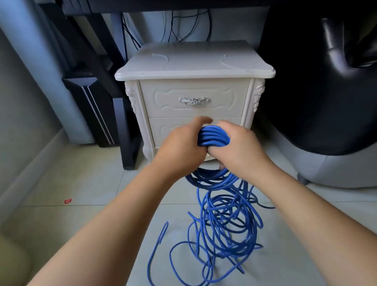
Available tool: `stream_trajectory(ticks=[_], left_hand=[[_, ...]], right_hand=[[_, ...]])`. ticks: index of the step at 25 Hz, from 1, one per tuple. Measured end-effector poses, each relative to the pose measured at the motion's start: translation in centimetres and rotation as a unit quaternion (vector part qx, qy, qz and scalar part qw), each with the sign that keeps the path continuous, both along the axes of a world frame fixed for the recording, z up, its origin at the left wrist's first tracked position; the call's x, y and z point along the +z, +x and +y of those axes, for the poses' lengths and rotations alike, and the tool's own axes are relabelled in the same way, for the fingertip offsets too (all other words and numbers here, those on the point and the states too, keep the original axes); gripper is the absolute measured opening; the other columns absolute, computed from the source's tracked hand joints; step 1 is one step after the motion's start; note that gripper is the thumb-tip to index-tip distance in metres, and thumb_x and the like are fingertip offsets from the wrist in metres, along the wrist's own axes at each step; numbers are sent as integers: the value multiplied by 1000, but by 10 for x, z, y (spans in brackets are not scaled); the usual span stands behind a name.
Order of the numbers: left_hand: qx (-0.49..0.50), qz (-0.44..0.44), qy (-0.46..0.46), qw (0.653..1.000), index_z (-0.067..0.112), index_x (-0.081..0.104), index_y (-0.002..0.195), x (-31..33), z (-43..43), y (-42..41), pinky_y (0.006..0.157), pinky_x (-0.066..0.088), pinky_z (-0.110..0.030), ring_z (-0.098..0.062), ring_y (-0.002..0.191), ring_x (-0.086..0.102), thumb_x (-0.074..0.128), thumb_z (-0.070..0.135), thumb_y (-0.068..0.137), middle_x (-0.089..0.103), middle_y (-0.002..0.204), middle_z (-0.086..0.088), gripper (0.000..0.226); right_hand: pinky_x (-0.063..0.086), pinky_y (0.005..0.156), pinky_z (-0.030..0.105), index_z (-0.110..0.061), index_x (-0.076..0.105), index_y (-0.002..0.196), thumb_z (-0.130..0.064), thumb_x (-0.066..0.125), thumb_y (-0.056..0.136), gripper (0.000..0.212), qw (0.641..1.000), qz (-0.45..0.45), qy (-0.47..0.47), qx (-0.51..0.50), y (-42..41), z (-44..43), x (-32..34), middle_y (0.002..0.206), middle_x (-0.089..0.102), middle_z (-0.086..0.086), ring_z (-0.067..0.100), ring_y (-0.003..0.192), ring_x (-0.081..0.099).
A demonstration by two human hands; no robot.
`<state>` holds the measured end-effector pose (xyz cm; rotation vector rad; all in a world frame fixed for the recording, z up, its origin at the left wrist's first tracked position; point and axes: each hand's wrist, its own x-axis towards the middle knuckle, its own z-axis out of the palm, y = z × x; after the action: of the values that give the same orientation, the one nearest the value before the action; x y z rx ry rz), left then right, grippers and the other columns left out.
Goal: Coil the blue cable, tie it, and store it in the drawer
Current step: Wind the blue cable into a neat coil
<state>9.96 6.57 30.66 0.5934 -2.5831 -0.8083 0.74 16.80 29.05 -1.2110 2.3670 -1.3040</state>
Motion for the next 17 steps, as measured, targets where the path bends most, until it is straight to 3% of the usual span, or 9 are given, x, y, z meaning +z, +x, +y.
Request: stream_trajectory(ticks=[2,5,8,10,13,15,17], left_hand=[[34,26,9,999,30,60,115,-6,0,-3,79,50,-37,-22,92,62,49,7,81,70,97,4,43],[77,71,84,991,27,64,94,-11,-9,-7,70,47,-36,-21,73,56,53,8,82,63,73,8,25],[149,138,239,949,21,66,91,-9,-17,-8,59,47,-34,-18,58,46,56,6,87,52,61,6,19],[183,172,319,914,18,66,94,-4,-17,-7,49,43,-25,-16,56,43,54,5,89,48,62,3,19],[209,204,402,868,18,62,88,-2,-10,-9,50,42,-24,-16,59,42,51,3,89,46,67,1,18],[221,208,436,847,15,59,86,-5,-1,-11,58,43,-29,-18,60,41,50,2,89,45,68,-1,17],[220,213,430,849,13,58,88,-7,6,-11,63,39,-33,-20,63,39,49,0,89,43,68,-3,15]], right_hand=[[53,51,31,-26,57,84,-19,65,79,11,999,-38,6,14,-2,3,7,68,61,-3,20,56,67],[50,49,21,-28,61,105,-43,74,79,33,974,-214,-6,80,-10,12,12,85,70,4,16,70,72],[59,68,35,-33,61,115,-76,71,60,70,946,-302,11,116,-16,19,9,110,70,14,23,87,74],[60,74,41,-37,56,119,-82,72,47,86,932,-332,6,143,-15,18,4,113,71,10,29,91,74],[60,82,46,-33,51,125,-73,80,49,90,932,-341,-24,116,-8,12,0,111,72,5,21,99,72],[58,87,49,-29,54,120,-52,82,67,64,930,-356,-65,72,-4,7,-4,103,73,6,21,96,73],[60,82,50,-21,58,111,-19,74,80,35,927,-359,-108,21,0,3,-8,86,72,10,26,87,74]])
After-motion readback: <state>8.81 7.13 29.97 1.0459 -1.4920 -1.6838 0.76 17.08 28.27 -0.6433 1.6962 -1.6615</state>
